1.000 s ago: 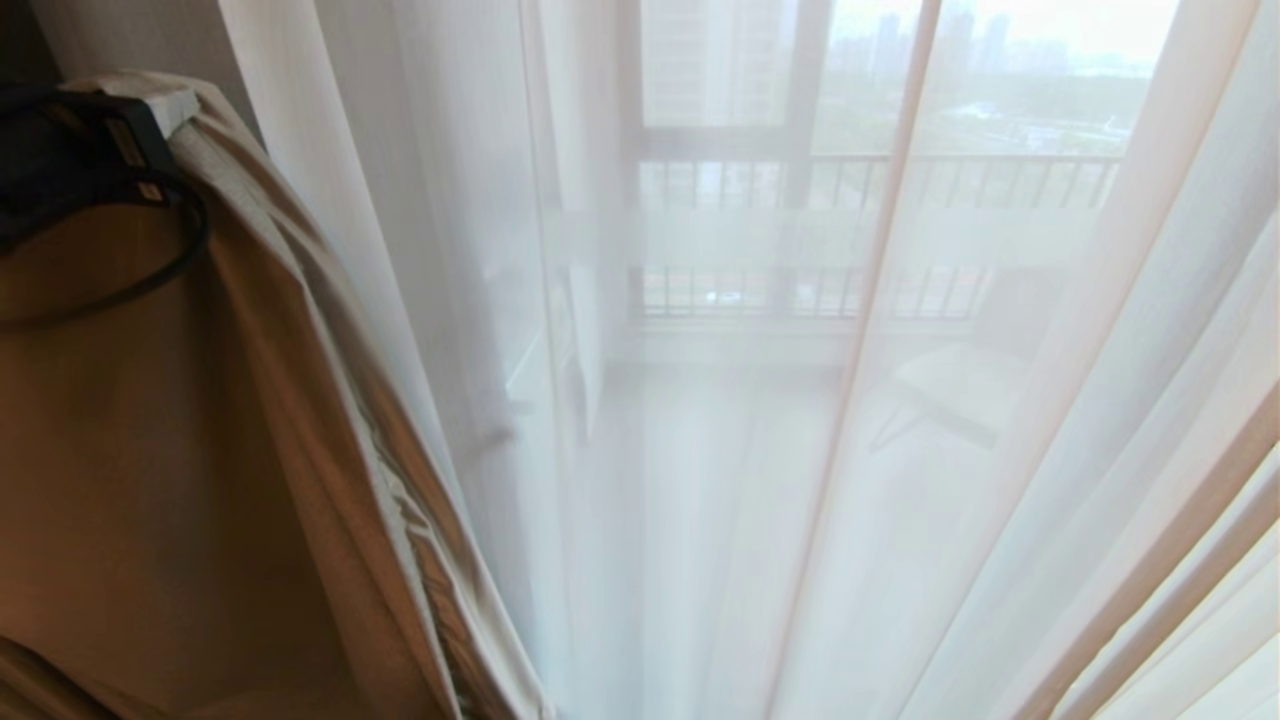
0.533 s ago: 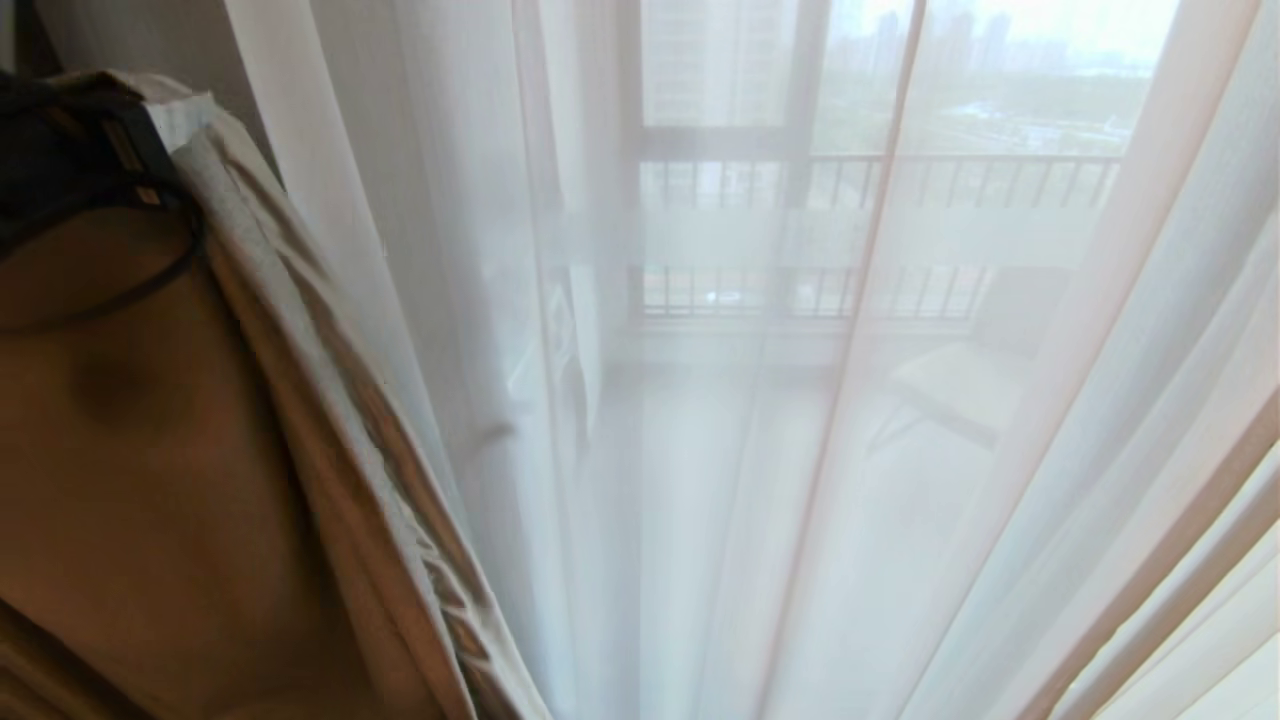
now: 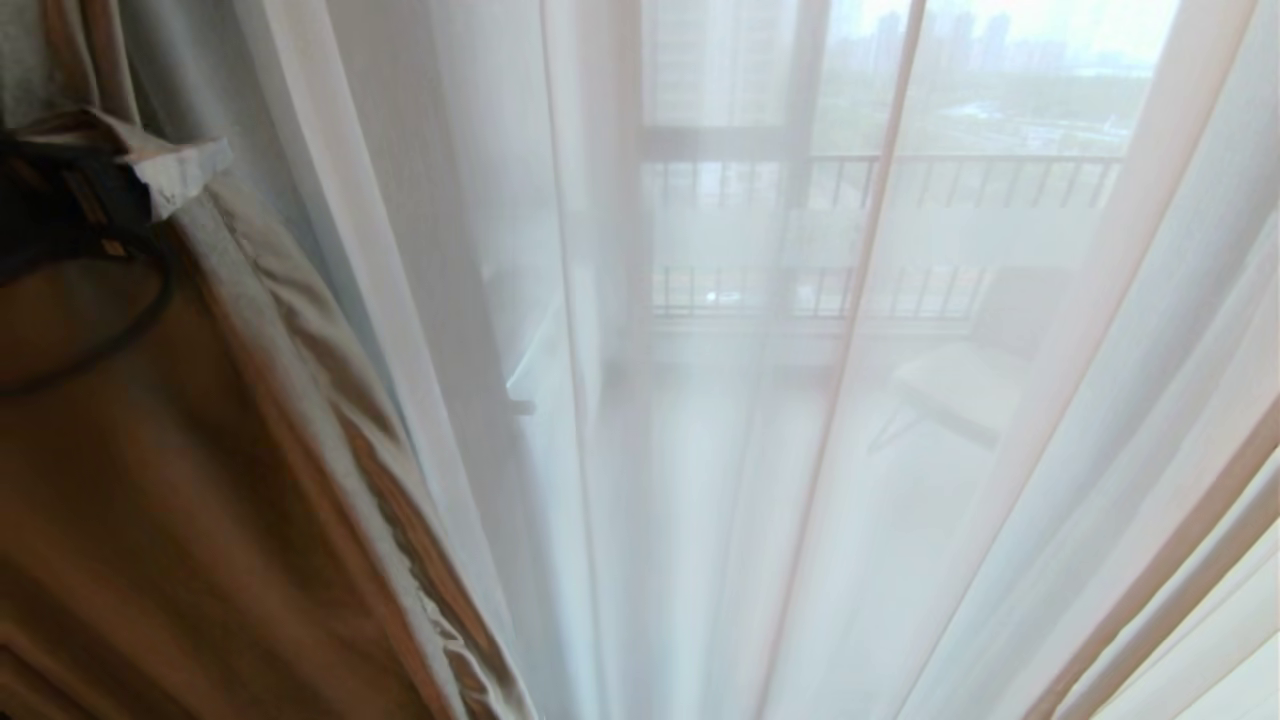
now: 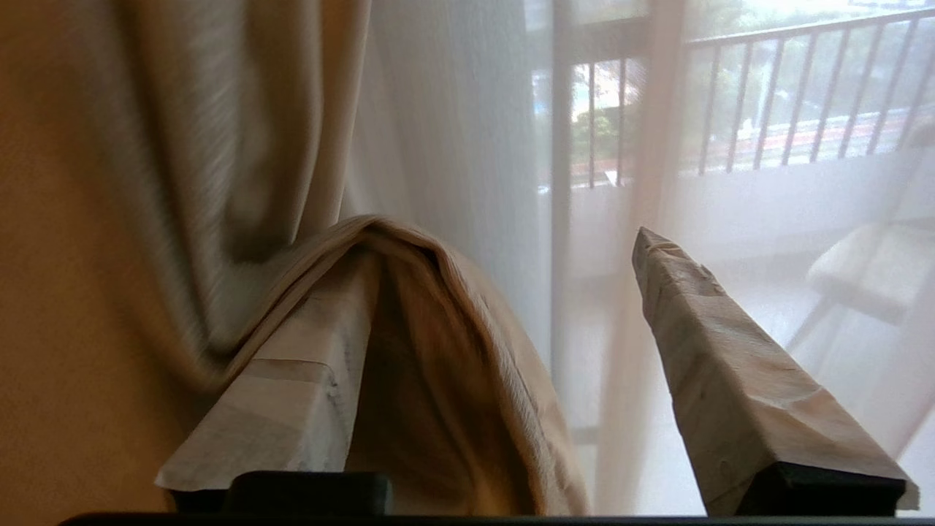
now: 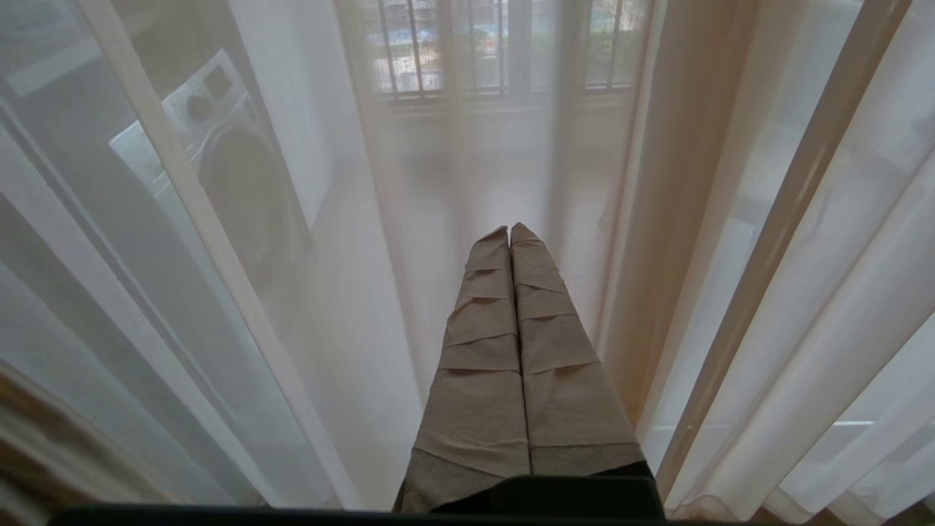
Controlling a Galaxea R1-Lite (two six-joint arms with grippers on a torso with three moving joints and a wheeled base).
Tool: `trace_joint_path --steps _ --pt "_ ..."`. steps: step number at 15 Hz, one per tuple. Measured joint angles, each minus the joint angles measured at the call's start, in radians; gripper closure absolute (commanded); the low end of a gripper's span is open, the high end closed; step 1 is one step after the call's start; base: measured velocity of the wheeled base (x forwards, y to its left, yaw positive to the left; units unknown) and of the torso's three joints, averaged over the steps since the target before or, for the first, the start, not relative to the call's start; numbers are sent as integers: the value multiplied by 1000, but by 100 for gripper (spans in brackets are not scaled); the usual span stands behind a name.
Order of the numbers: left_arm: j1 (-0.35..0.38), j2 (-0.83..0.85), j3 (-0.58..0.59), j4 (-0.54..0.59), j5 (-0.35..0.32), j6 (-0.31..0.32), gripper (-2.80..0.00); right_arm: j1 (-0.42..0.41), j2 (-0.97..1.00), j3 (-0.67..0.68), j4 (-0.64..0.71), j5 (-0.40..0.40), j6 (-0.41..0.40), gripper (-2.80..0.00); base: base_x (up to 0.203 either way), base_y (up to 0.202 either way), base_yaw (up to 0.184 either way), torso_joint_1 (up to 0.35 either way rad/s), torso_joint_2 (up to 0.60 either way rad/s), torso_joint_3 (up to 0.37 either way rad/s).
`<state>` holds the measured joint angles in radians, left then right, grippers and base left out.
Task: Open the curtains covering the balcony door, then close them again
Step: Close the outer curtains on both sides
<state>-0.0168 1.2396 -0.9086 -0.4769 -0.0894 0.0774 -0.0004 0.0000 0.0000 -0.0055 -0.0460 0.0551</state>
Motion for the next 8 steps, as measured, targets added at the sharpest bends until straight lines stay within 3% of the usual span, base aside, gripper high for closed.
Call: trace_joint_path --steps 4,8 --pt "-10 -188 137 105 -1 -16 -280 0 0 0 0 0 0 0 0 0 0 0 0 0" --pt "-11 -448 253 311 7 -39 -280 0 0 0 0 0 0 0 0 0 0 0 0 0"
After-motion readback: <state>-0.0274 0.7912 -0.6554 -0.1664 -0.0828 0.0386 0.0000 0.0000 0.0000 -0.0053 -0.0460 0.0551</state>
